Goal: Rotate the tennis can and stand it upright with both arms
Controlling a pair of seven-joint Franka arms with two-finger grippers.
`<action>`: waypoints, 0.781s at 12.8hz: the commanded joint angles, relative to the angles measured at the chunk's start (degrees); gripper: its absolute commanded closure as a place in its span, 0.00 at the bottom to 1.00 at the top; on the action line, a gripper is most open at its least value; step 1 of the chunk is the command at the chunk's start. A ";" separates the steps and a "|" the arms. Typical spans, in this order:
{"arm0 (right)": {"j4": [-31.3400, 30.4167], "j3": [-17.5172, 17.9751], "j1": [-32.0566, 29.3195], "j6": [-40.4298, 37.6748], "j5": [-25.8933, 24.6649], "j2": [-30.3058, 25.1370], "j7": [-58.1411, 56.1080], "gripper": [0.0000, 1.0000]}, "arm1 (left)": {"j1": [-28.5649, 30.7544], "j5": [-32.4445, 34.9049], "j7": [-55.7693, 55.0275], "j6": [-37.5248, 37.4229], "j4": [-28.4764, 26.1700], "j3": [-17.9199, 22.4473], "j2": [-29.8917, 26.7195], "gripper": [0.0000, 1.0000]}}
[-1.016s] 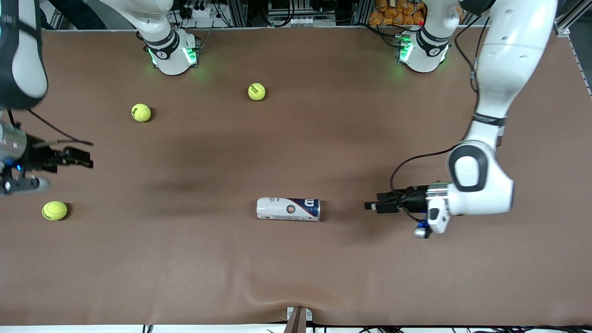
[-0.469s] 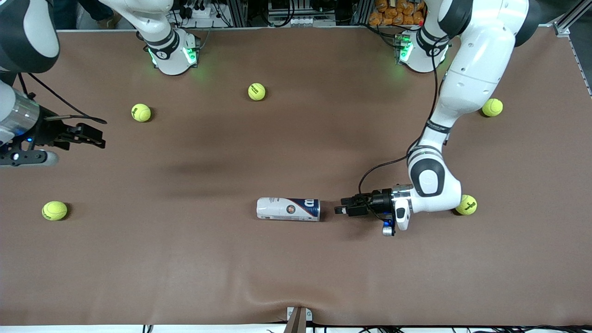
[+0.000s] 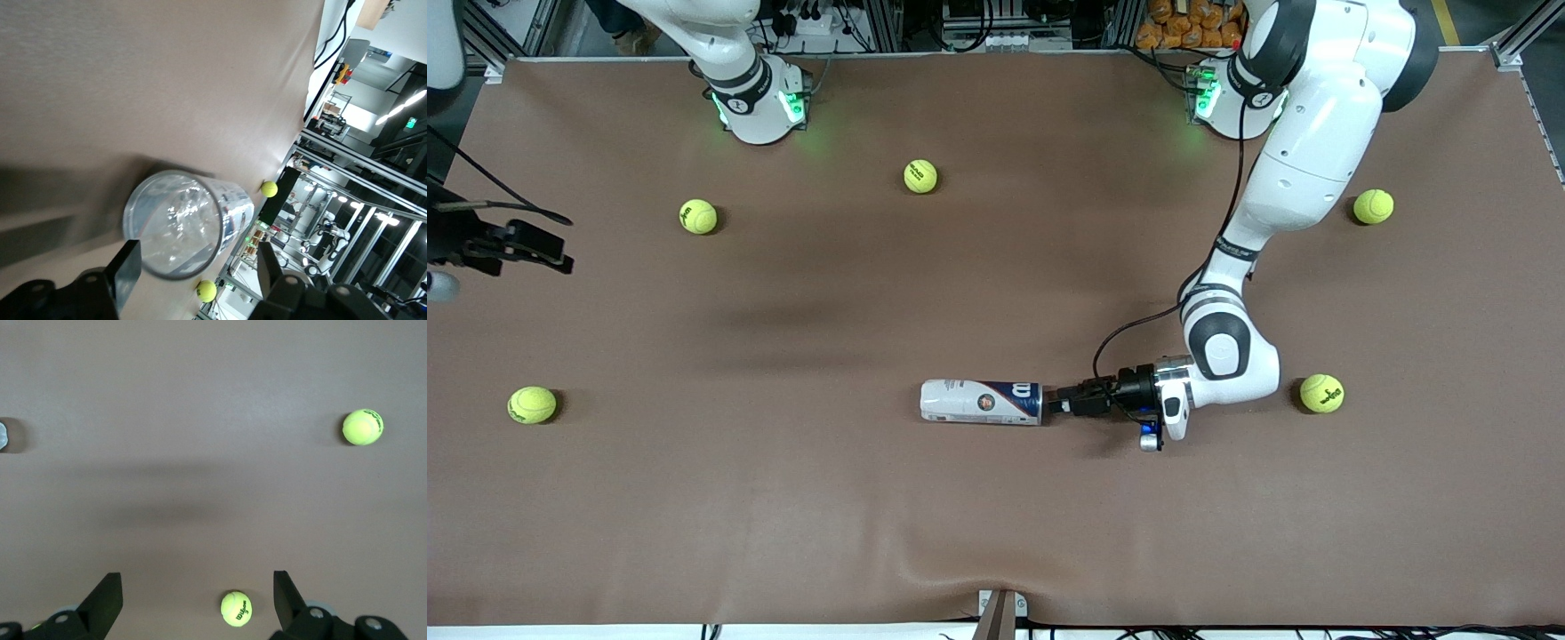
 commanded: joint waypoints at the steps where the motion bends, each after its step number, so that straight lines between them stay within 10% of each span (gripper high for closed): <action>1: -0.04 -4.70 4.67 -1.29 1.29 -2.13 0.06 0.00 | -2.32 -3.06 0.94 2.43 2.38 0.10 1.32 0.28; 4: -0.04 -8.99 9.05 -2.35 1.29 -3.10 0.16 0.00 | -3.82 -5.17 1.64 3.41 3.08 0.10 1.84 0.44; 8: -0.39 -11.03 11.18 -2.08 1.20 -3.81 -0.90 0.00 | -5.23 -4.39 1.99 3.67 3.08 0.63 0.53 1.00; 10: -0.39 -10.94 11.18 -1.56 1.03 -3.81 -5.53 0.00 | -5.23 -1.16 1.47 4.11 3.08 0.98 -2.10 1.00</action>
